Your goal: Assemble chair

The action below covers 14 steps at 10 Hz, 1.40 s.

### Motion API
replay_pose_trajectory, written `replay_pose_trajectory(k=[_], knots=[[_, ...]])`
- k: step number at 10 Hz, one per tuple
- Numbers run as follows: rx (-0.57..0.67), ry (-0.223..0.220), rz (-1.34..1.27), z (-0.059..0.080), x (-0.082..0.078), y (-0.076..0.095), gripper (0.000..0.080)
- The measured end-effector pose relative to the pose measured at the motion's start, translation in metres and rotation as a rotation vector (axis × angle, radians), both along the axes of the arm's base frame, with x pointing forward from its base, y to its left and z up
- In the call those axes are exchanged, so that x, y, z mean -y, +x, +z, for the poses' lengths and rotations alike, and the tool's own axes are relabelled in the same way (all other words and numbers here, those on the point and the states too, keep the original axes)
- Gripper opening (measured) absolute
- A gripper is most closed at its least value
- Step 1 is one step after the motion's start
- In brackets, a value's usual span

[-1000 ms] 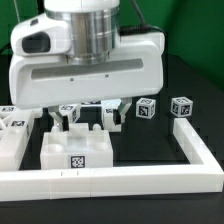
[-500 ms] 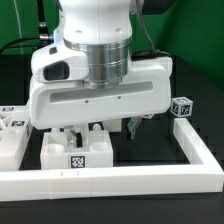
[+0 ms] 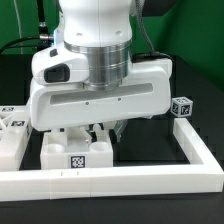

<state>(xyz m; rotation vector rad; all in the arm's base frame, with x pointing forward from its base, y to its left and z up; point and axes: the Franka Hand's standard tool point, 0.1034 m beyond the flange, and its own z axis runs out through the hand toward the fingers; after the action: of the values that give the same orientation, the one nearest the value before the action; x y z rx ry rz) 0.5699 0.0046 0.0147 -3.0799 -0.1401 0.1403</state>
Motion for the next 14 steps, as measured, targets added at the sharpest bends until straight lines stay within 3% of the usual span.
replay_pose_trajectory(k=[1,2,9,14], knots=[[0.0,0.0,0.0,0.0,0.0,0.0,0.0081],[0.001,0.0,0.0,0.0,0.0,0.0,0.0034],[0.001,0.0,0.0,0.0,-0.002,0.0,0.0034],[0.022,0.001,-0.101,0.001,-0.053,0.025,0.0034]])
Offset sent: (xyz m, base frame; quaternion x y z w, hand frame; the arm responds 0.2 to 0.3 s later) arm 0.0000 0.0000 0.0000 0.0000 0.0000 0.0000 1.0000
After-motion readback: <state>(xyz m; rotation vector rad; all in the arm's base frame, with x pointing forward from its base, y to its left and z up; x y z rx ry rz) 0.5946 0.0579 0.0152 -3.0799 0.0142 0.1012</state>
